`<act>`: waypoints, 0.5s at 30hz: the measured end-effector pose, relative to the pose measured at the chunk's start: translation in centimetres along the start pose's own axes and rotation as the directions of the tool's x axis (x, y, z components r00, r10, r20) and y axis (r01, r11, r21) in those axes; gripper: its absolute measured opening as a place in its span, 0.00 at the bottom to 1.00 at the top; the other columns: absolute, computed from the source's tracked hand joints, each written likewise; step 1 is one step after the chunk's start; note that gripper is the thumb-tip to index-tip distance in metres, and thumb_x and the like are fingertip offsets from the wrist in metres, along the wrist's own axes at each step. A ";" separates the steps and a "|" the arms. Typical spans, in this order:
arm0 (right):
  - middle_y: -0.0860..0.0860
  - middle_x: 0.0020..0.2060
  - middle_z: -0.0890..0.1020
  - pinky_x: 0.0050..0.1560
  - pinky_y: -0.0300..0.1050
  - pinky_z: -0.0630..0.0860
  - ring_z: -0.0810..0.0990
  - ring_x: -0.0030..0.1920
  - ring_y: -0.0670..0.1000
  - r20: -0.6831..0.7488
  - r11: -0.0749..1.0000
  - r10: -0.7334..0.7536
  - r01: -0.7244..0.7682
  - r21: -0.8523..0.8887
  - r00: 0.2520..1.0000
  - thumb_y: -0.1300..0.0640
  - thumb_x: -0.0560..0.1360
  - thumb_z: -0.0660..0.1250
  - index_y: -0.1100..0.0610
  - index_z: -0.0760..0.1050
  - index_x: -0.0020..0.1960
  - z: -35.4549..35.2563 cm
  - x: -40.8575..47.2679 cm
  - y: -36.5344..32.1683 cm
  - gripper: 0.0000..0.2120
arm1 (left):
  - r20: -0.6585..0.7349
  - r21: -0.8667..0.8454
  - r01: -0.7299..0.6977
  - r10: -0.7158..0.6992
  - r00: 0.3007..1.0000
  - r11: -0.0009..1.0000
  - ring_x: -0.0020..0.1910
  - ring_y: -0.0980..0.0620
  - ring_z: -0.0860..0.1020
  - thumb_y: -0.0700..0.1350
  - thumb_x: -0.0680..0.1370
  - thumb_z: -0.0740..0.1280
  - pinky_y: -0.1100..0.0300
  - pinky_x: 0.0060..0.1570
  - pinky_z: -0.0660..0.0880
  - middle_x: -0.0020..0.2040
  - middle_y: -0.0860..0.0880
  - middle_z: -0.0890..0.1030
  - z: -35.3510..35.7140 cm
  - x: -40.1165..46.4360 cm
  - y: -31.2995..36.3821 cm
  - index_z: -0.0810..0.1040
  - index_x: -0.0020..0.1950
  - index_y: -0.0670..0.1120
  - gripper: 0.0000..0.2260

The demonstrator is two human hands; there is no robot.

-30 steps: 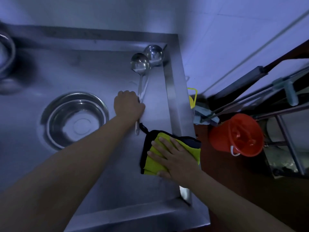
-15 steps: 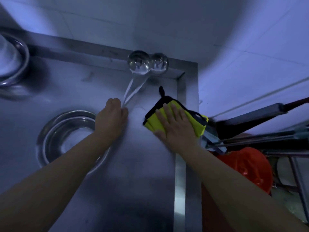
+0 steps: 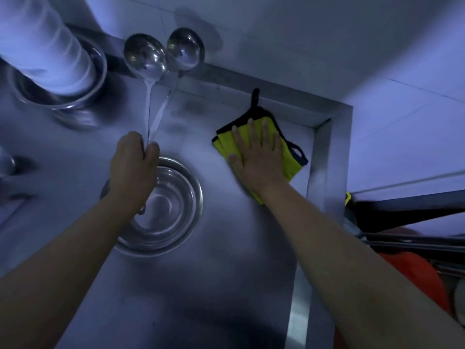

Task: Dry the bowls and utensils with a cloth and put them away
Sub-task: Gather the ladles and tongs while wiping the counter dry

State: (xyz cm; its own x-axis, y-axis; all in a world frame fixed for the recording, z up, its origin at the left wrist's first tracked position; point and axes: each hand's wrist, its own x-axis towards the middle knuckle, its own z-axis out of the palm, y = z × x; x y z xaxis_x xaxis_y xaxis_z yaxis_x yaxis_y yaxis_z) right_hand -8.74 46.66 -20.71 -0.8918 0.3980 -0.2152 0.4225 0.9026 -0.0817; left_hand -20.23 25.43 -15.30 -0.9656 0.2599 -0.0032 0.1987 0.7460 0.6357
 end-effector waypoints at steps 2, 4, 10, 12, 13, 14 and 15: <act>0.54 0.78 0.45 0.74 0.61 0.38 0.40 0.77 0.60 -0.004 0.995 -0.097 0.097 -0.008 0.995 0.36 0.77 0.38 0.44 0.44 0.78 0.9 -1.6 -2.2 0.31 | -0.005 -0.007 0.012 -0.012 1.000 1.000 0.33 0.48 0.62 0.43 0.78 0.59 0.59 0.33 0.51 0.33 0.48 0.62 -0.5 -0.1 -0.5 0.62 0.37 0.41 0.12; 0.55 0.78 0.53 0.73 0.64 0.45 0.47 0.77 0.63 -0.027 0.978 -0.207 0.207 -0.003 0.978 0.37 0.78 0.44 0.46 0.52 0.78 1.9 -3.9 -3.6 0.30 | -0.002 -0.019 0.011 -0.011 1.000 1.000 0.34 0.48 0.62 0.43 0.79 0.59 0.60 0.33 0.51 0.33 0.48 0.63 -0.9 -0.2 -0.9 0.63 0.37 0.41 0.12; 0.53 0.78 0.52 0.73 0.64 0.49 0.48 0.77 0.60 0.023 0.868 -0.483 0.482 -0.121 0.875 0.35 0.79 0.47 0.46 0.51 0.78 2.5 -8.8 0.6 0.31 | -0.007 -0.048 0.042 -0.042 0.999 0.998 0.31 0.49 0.62 0.43 0.79 0.60 0.59 0.32 0.51 0.33 0.49 0.63 -2.6 0.7 -2.4 0.63 0.37 0.42 0.13; 0.52 0.78 0.53 0.72 0.64 0.50 0.49 0.77 0.59 0.034 0.902 -0.414 0.415 -0.121 0.910 0.34 0.78 0.45 0.45 0.50 0.78 1.6 -7.5 1.6 0.31 | 0.001 -0.073 0.060 -0.060 0.998 0.996 0.30 0.51 0.62 0.44 0.79 0.60 0.57 0.31 0.51 0.33 0.49 0.64 -3.4 1.2 -3.1 0.63 0.37 0.41 0.13; 0.52 0.78 0.53 0.72 0.63 0.51 0.49 0.77 0.58 0.028 0.932 -0.343 0.344 -0.112 0.939 0.33 0.78 0.43 0.45 0.48 0.78 1.1 -6.4 1.6 0.32 | 0.005 -0.087 0.079 -0.079 0.997 0.993 0.30 0.51 0.63 0.45 0.79 0.60 0.57 0.32 0.54 0.34 0.48 0.65 -3.8 1.4 -3.5 0.64 0.38 0.41 0.13; 0.52 0.78 0.51 0.73 0.61 0.49 0.48 0.77 0.58 0.022 0.961 -0.259 0.260 -0.097 0.966 0.32 0.78 0.40 0.46 0.46 0.78 0.7 -5.0 1.3 0.32 | 0.010 -0.093 0.095 -0.094 0.996 0.991 0.30 0.50 0.64 0.45 0.79 0.60 0.57 0.33 0.55 0.35 0.46 0.66 -4.3 1.6 -4.0 0.64 0.38 0.41 0.13; 0.51 0.78 0.49 0.74 0.59 0.46 0.47 0.77 0.57 0.014 0.982 -0.173 0.173 -0.078 0.985 0.31 0.77 0.38 0.45 0.43 0.77 0.2 -3.5 0.6 0.33 | 0.015 -0.091 0.101 -0.100 0.995 0.991 0.31 0.50 0.64 0.45 0.79 0.60 0.57 0.33 0.56 0.35 0.46 0.67 -4.8 1.6 -4.5 0.64 0.39 0.40 0.12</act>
State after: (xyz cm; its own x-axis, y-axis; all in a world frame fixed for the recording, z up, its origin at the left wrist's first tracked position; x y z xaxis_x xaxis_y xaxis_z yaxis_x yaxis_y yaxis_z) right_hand -5.30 45.79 -20.20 -0.9490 0.2338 -0.2113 0.2477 0.9680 -0.0415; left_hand -23.50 19.57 -14.48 -0.9781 0.1932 -0.0778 0.0845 0.7094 0.6997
